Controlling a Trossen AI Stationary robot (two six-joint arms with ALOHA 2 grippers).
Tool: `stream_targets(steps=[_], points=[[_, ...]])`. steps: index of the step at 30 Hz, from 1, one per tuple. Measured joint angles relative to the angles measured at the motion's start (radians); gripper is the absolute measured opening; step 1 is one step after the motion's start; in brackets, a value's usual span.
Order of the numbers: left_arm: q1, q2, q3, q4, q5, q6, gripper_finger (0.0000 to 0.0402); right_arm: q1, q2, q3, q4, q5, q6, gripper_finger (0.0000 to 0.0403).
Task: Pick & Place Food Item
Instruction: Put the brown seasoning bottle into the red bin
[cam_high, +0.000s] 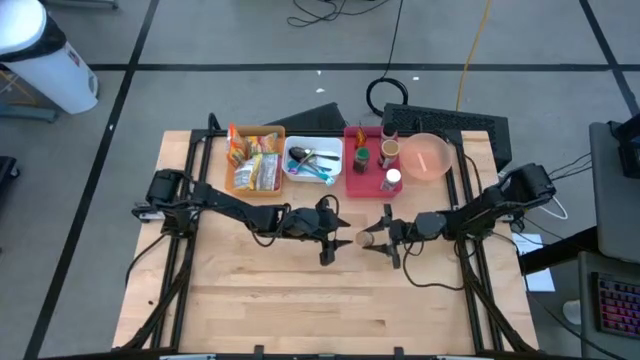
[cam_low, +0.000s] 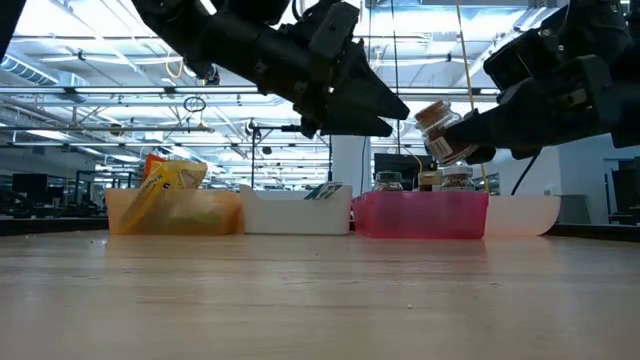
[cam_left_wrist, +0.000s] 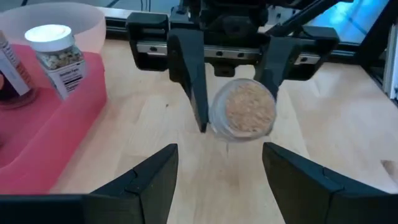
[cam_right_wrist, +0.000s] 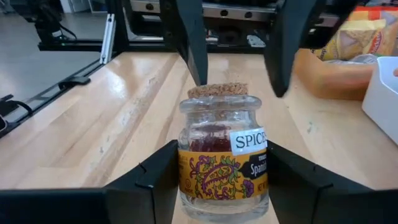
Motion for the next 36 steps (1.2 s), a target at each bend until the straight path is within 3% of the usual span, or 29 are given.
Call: stream_targets(steps=[11, 36], points=[[-0.01, 0.025, 0.11, -0.113, 0.018, 0.039, 0.0241, -0.002, 0.046, 0.066, -0.025, -0.007, -0.017, 0.0187], [-0.019, 0.021, 0.109, -0.082, 0.025, 0.063, 0.0241, -0.002, 0.044, 0.052, 0.125, -0.007, -0.026, 0.0186]])
